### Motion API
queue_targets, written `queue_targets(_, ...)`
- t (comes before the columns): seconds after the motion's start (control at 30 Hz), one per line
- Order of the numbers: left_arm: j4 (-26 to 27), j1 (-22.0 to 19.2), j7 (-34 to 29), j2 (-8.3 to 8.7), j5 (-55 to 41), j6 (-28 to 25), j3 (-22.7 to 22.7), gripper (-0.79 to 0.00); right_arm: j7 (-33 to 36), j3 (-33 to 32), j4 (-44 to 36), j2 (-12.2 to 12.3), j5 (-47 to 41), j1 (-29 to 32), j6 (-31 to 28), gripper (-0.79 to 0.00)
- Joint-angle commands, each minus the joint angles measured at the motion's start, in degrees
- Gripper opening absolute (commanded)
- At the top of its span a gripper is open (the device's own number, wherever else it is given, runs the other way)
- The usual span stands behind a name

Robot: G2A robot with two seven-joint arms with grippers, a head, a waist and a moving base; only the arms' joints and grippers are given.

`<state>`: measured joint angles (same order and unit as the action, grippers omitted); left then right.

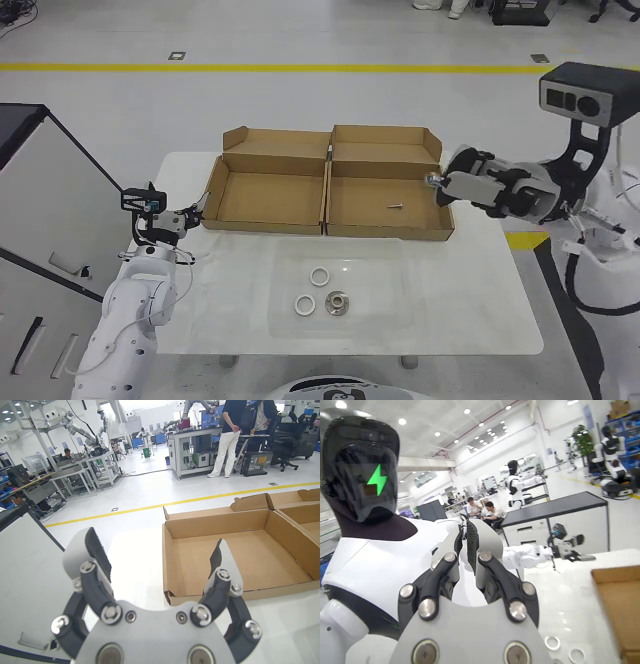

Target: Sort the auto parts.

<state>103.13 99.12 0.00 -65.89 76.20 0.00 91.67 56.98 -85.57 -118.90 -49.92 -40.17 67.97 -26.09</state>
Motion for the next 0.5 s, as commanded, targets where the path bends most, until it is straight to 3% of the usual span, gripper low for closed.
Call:
queue_targets(0.0, 0.00, 0.00, 0.00, 0.00, 0.00, 0.00, 0.00, 0.000, 0.96, -2.29, 1.24, 0.26, 2.86, -0.52, 2.23, -0.785)
queue_targets(0.23, 0.00, 0.00, 0.00, 0.00, 0.00, 0.00, 0.00, 0.000, 3.81, -4.65, 5.27, 1.20, 20.47, -5.52, 10.43, -0.785)
queue_targets(0.47, 0.00, 0.00, 0.00, 0.00, 0.00, 0.00, 0.00, 0.000, 10.70, 1.83, 8.03, 1.79, 39.34, -14.68, 13.51, -0.785)
